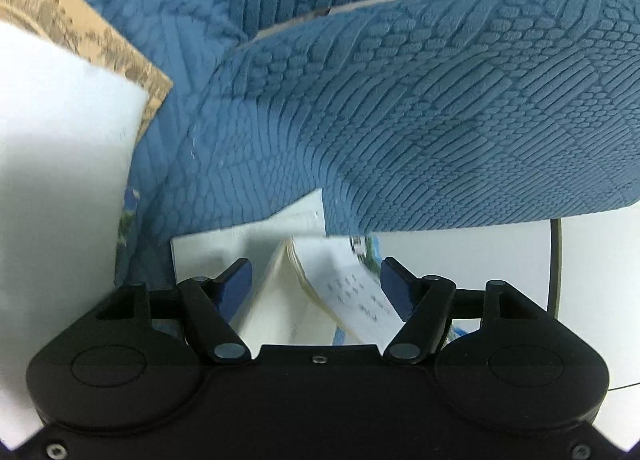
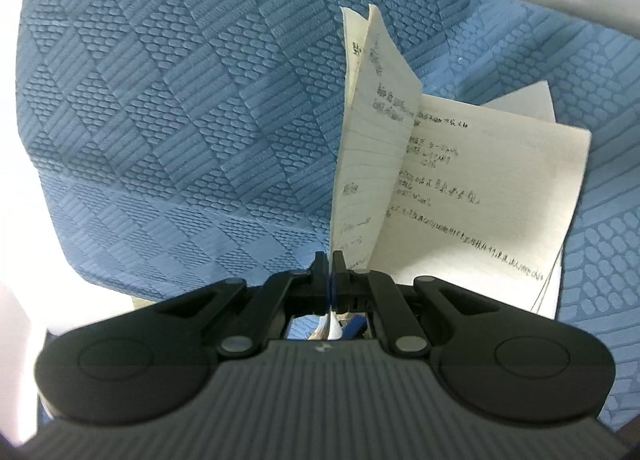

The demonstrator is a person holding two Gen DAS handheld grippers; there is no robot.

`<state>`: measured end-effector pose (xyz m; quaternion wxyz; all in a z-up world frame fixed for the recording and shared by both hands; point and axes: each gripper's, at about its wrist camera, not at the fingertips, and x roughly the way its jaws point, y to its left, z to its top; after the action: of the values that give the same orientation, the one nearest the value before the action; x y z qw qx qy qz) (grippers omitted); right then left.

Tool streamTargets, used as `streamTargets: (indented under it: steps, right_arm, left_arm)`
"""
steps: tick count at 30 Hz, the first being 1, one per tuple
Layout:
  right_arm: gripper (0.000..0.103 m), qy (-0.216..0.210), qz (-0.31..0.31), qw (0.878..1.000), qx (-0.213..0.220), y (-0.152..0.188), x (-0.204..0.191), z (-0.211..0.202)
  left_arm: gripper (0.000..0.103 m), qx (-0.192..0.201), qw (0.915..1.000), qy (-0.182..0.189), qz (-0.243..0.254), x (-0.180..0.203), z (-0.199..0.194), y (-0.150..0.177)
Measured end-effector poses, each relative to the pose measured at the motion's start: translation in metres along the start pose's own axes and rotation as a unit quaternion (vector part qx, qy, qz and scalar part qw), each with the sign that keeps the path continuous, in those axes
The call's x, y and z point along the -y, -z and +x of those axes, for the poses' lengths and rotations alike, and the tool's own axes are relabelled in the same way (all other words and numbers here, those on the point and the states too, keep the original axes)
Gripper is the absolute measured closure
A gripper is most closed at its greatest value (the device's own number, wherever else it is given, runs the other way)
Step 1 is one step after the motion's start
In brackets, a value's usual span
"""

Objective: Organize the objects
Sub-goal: 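Grip a white booklet's edge with the right gripper while the left gripper grips it too, then lift the white booklet with both grippers and carry it toward the book stack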

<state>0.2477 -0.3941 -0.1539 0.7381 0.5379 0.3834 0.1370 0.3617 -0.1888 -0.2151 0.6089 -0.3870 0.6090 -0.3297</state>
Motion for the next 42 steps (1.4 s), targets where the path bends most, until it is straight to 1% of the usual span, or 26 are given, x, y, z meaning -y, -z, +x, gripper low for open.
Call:
streamTargets:
  steps: [4, 7, 12, 16, 19, 20, 21, 22, 24, 26, 28, 29, 33, 35, 36, 37, 38, 39, 40, 42]
  right_arm:
    - [0.099, -0.008, 0.012, 1.000, -0.001, 0.000, 0.004, -0.004]
    - [0.099, -0.012, 0.021, 1.000, -0.008, 0.000, 0.003, 0.000]
    - [0.099, -0.039, 0.037, 0.998, -0.013, -0.001, 0.001, 0.000]
    - [0.099, -0.053, 0.041, 0.998, -0.011, -0.001, 0.000, -0.003]
    - [0.099, -0.050, 0.045, 0.998, -0.009, -0.002, 0.006, -0.006]
    - [0.099, -0.047, 0.045, 0.998, -0.009, 0.000, 0.009, -0.007]
    - [0.099, -0.044, 0.047, 0.998, -0.009, 0.000, 0.012, -0.008]
    - [0.099, -0.042, 0.047, 0.998, -0.009, 0.000, 0.013, -0.008]
    - [0.099, -0.035, 0.045, 0.998, -0.008, 0.000, 0.016, -0.008]
    - [0.099, -0.025, 0.043, 0.999, -0.008, -0.001, 0.018, -0.009]
    - [0.098, -0.016, 0.051, 0.999, -0.008, 0.000, 0.023, -0.010]
    - [0.098, -0.012, 0.054, 0.998, -0.005, 0.000, 0.024, -0.011]
    - [0.094, 0.029, 0.047, 0.998, 0.008, 0.004, 0.025, -0.022]
    - [0.088, 0.040, 0.069, 0.997, 0.016, 0.006, 0.032, -0.027]
    - [0.076, 0.044, 0.083, 0.995, 0.021, 0.011, 0.035, -0.030]
    - [0.055, 0.049, 0.095, 0.994, 0.026, 0.014, 0.038, -0.034]
    - [0.043, 0.056, 0.103, 0.993, 0.031, 0.016, 0.041, -0.036]
    - [0.026, 0.064, 0.108, 0.991, 0.035, 0.021, 0.041, -0.040]
    - [0.024, 0.071, 0.110, 0.991, 0.039, 0.027, 0.042, -0.043]
    - [0.024, 0.087, 0.116, 0.988, 0.044, 0.038, 0.043, -0.050]
  left_arm:
    - [0.031, 0.007, 0.9996, -0.017, 0.019, 0.002, 0.003, -0.003]
    - [0.032, -0.005, 0.9996, -0.015, 0.022, 0.000, 0.008, 0.001]
    - [0.034, -0.022, 0.9997, 0.003, -0.013, -0.010, 0.016, 0.006]
    - [0.035, -0.049, 0.9964, 0.037, -0.057, -0.018, 0.025, 0.012]
    - [0.042, -0.064, 0.9951, 0.040, -0.064, -0.019, 0.030, 0.018]
    - [0.047, -0.069, 0.9947, 0.038, -0.066, -0.018, 0.032, 0.019]
    - [0.057, -0.071, 0.9945, 0.038, -0.068, -0.018, 0.033, 0.020]
    - [0.063, -0.071, 0.9946, 0.034, -0.068, -0.018, 0.034, 0.021]
    - [0.081, -0.069, 0.9947, 0.027, -0.072, -0.018, 0.036, 0.021]
    - [0.087, -0.066, 0.9945, 0.024, -0.078, -0.019, 0.037, 0.020]
    - [0.091, -0.061, 0.9955, 0.015, -0.072, -0.016, 0.037, 0.020]
    - [0.094, -0.059, 0.9960, 0.011, -0.066, -0.015, 0.035, 0.020]
    - [0.099, -0.053, 0.9975, 0.006, -0.047, -0.007, 0.032, 0.022]
    - [0.100, -0.053, 0.9980, 0.003, -0.035, -0.001, 0.032, 0.024]
    - [0.100, -0.054, 0.9982, -0.001, -0.026, 0.001, 0.033, 0.026]
    - [0.100, -0.056, 0.9983, -0.008, -0.016, 0.004, 0.034, 0.027]
    - [0.100, -0.057, 0.9983, -0.013, -0.006, 0.007, 0.035, 0.029]
    - [0.100, -0.058, 0.9982, -0.015, -0.001, 0.008, 0.036, 0.031]
    - [0.100, -0.058, 0.9982, -0.016, 0.002, 0.010, 0.037, 0.033]
    - [0.101, -0.059, 0.9980, -0.019, 0.011, 0.014, 0.038, 0.036]
